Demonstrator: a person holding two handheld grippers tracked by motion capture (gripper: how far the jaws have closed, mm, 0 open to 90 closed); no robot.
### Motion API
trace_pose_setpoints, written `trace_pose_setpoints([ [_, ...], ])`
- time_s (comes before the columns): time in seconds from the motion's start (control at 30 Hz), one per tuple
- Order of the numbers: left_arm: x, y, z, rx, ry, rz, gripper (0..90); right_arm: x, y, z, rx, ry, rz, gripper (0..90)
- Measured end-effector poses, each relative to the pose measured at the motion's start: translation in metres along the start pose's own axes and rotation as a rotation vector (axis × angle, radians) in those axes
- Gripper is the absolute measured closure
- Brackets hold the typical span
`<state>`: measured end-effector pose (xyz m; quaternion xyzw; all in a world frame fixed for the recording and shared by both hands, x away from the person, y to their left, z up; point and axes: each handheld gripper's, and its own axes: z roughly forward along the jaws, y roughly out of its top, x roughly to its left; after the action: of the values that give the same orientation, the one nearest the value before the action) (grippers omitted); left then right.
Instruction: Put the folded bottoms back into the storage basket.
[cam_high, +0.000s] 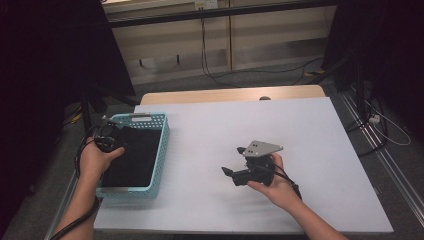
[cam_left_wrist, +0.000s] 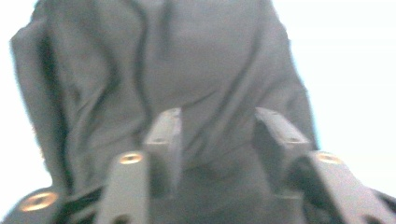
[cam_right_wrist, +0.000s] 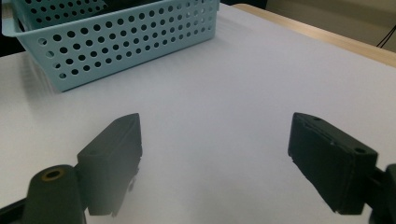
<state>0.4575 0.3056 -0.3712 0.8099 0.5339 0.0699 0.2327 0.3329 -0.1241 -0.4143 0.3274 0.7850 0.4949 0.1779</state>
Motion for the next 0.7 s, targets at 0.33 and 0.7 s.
trace_pose_setpoints([
  [0.33, -0.04, 0.017, -0.001, -0.038, -0.079, 0.077, 32.6, -0.013, -0.013, -0.02, 0.002, -0.024, 0.021, 17.3],
  [0.7, -0.073, 0.027, -0.002, -0.054, -0.128, 0.154, 25.7, -0.023, -0.022, -0.032, 0.0, -0.04, 0.039, 17.3],
])
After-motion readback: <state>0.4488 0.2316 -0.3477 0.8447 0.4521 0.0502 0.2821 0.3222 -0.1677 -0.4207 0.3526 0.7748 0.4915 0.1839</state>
